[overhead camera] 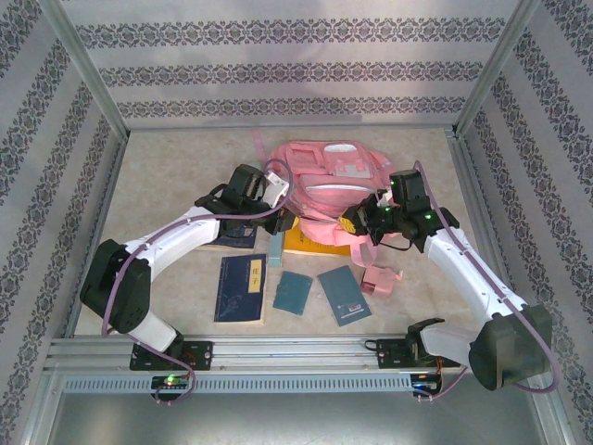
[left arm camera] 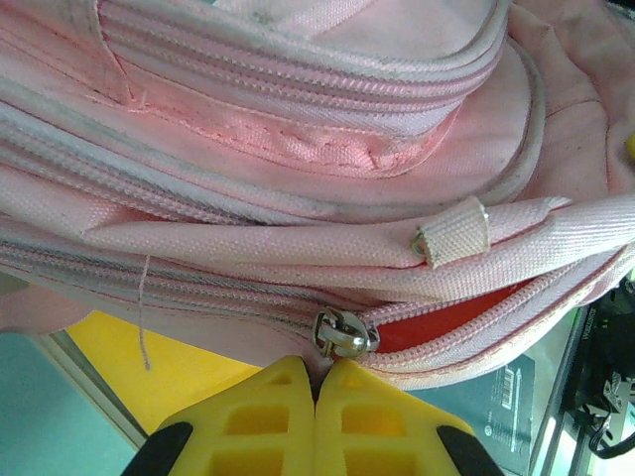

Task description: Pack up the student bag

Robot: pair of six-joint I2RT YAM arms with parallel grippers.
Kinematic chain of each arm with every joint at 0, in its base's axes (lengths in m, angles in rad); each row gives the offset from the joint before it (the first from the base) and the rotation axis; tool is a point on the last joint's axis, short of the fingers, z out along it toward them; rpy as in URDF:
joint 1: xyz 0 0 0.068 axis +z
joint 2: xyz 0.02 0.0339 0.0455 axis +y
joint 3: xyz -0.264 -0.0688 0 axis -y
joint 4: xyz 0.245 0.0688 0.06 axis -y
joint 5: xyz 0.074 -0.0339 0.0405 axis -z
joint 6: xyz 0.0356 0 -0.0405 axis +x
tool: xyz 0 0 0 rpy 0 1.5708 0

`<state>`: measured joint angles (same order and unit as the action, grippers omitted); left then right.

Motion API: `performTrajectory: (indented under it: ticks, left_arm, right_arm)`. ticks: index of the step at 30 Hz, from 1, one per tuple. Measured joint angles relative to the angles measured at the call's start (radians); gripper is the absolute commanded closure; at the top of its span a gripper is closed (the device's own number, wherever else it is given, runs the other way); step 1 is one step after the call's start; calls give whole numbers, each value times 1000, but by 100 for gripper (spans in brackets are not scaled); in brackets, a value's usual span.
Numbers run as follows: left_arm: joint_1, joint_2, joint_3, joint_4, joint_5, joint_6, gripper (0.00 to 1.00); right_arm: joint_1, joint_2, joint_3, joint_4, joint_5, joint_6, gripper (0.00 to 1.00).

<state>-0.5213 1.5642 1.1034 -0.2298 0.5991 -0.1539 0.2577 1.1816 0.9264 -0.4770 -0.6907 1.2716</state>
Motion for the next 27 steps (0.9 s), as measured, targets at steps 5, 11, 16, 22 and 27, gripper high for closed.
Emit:
performTrajectory:
  ticks: [5, 11, 16, 22, 27]
  left_arm:
    - [9, 0, 0, -1, -2, -15, 100]
    - [42, 29, 31, -25, -13, -39, 100]
    - [71, 51, 55, -49, -37, -56, 100]
    - [81, 93, 98, -94, -71, -68, 98]
    - [100, 136, 132, -121, -109, -92, 94]
  right_arm:
    - [0, 0, 0, -2, -3, -31, 100]
    - [0, 0, 40, -71, 3, -118, 100]
    - [0, -1, 71, -119, 10, -174, 100]
    - [0, -1, 77, -156, 16, -216, 100]
    - [0, -1, 79, -169, 18, -235, 100]
